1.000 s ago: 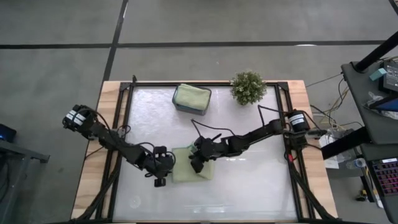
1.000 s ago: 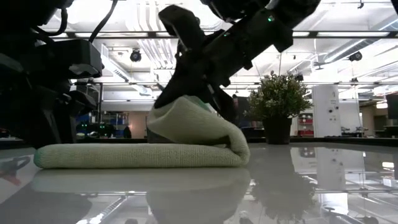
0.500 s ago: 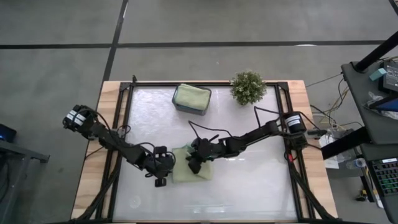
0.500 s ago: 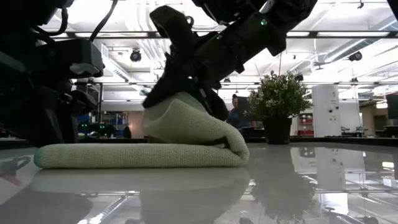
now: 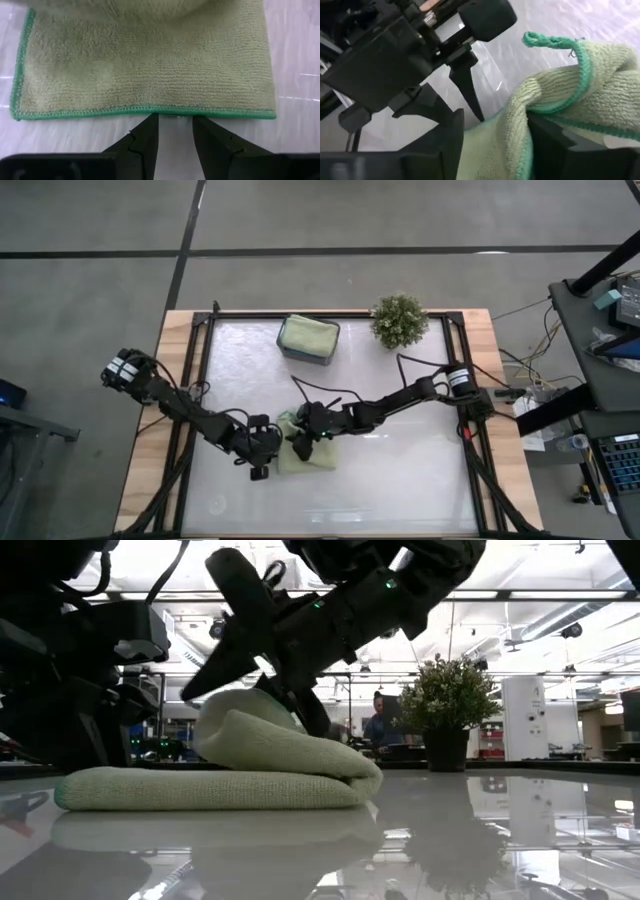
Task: Fold microfiber towels
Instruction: Fold the green microfiber towel
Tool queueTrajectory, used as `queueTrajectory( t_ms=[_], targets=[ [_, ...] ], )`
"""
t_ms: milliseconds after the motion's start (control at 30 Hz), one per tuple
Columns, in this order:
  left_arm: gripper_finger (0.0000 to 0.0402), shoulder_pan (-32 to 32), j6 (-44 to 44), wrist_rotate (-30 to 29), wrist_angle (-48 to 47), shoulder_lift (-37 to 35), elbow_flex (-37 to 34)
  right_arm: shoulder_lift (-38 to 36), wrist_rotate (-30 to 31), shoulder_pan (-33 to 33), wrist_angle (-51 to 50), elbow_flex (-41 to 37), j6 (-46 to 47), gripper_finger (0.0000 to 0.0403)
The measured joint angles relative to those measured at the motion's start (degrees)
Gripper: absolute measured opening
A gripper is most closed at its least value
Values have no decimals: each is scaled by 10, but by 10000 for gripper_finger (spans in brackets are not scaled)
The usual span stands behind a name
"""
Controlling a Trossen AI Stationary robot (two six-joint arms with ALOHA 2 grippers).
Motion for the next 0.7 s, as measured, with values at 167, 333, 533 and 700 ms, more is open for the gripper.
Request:
queueTrajectory(
  t_ms=[167,333,533,700],
  targets=[
    [105,0,0,0,0,0,0,-1,20,-3,-50,21,-21,207],
    [105,0,0,14,0,0,0,-1,33,-3,-77,35,-29,234],
    [105,0,-5,16,-1,0,0,-6,26,0,-80,33,-58,259],
    [105,0,-29,24,-10,-1,2,-51,29,20,-121,32,-122,260]
  ],
)
